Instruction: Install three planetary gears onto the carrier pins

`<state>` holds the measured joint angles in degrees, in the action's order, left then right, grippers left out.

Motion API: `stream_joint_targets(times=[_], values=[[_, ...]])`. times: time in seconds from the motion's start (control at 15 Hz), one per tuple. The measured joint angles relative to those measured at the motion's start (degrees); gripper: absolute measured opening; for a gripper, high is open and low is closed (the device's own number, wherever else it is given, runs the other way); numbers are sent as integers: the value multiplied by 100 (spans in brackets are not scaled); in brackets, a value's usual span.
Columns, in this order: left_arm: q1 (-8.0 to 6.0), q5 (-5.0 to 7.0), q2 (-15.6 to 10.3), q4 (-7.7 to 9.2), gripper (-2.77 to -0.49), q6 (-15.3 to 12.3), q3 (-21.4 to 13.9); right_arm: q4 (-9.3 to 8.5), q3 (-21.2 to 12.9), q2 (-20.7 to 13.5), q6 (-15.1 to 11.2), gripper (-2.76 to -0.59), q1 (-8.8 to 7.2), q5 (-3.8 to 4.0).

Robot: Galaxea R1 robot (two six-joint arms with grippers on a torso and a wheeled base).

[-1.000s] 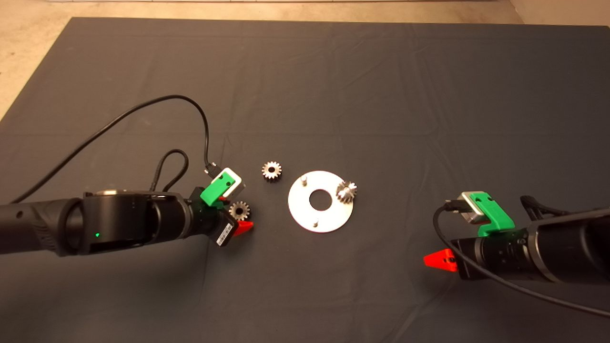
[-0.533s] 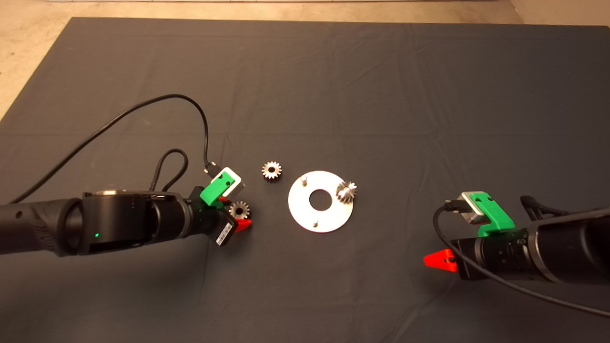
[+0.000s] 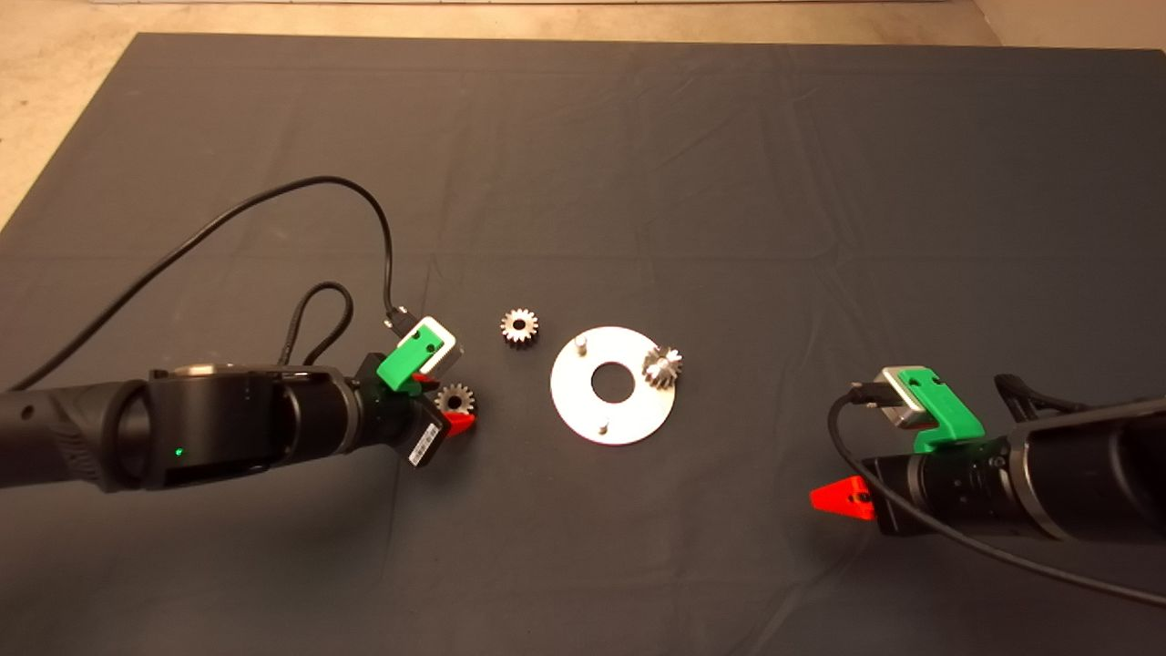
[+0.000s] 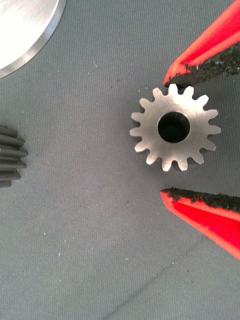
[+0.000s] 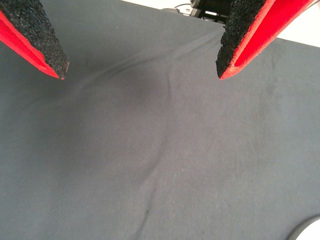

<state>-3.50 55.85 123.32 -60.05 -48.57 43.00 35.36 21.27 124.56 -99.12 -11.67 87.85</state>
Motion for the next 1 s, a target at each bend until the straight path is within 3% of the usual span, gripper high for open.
stream_joint_targets(times=[0.33, 1.0], values=[[50, 2, -2, -22, -218, 0, -13, -1, -2, 0, 0, -115, -42, 2], [51, 5, -26, -61, -234, -1, -24, -1, -2, 0, 0, -115, -77, 2]])
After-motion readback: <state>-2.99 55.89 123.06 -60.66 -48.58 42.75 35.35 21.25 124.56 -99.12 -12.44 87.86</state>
